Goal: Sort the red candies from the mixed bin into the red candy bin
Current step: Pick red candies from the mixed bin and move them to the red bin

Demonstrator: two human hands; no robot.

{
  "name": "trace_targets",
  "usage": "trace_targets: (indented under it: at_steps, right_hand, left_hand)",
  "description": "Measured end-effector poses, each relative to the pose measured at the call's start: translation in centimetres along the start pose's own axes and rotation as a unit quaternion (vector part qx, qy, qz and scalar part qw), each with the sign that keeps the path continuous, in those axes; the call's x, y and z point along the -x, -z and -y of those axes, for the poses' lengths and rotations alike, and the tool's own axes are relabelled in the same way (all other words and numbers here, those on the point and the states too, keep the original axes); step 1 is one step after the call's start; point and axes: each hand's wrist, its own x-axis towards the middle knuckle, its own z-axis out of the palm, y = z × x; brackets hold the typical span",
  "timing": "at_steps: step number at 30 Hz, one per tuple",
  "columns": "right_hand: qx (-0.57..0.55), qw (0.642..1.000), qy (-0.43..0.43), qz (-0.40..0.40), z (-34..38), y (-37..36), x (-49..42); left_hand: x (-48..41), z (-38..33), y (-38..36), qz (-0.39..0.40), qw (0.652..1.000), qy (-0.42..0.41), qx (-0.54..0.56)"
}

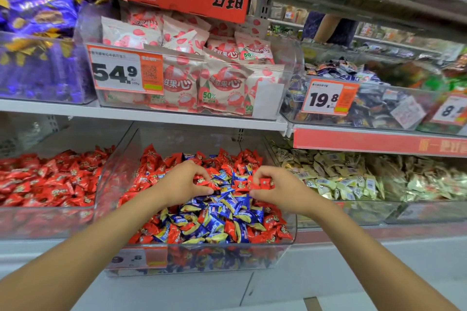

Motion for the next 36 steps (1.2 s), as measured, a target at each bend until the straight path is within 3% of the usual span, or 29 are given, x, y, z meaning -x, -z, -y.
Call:
trace_targets:
  at_steps: [5,11,16,20,25,29,32,36]
  right_hand:
    - [-0.055,0.998,-0.004,-0.030,1.0,-0.2,-0.1]
    - [-0.071,0.995,0.045,-0.051,4.8,-3.0,-1.0]
    - [-0.087,0.988,0.122,-0.046,11.8,-7.1,-3.7]
    - [-0.048,0.979,0.195,-0.036,18.3,-11.8,-8.4]
    - [0.003,0.974,0.227,-0.001,23.3,-18.0,-15.2]
    - [0.077,0.977,0.182,0.076,23.9,-19.8,-17.6]
    - [0.081,0.981,0.174,0.031,21.9,-17.8,-16.4]
    - [0.087,0.984,0.144,-0.058,16.0,-12.6,-12.3]
  left_hand:
    - [1.4,-0.2,1.3,-0.022,0.996,-0.036,0.076]
    - [4.6,0.7,4.8,-0.125,0.989,-0.067,0.028]
    - [8.7,5.5,9.9,-0.226,0.973,-0.019,0.043]
    - [12.2,14.0,13.8,-0.299,0.950,0.086,-0.010]
    - [14.2,21.8,16.6,-0.305,0.935,0.181,-0.024]
    - [14.7,23.1,16.6,-0.199,0.963,0.180,-0.034]
    - [14.2,21.6,15.9,-0.203,0.969,0.139,0.019]
    - [11.6,15.5,13.9,-0.218,0.975,0.051,-0.001]
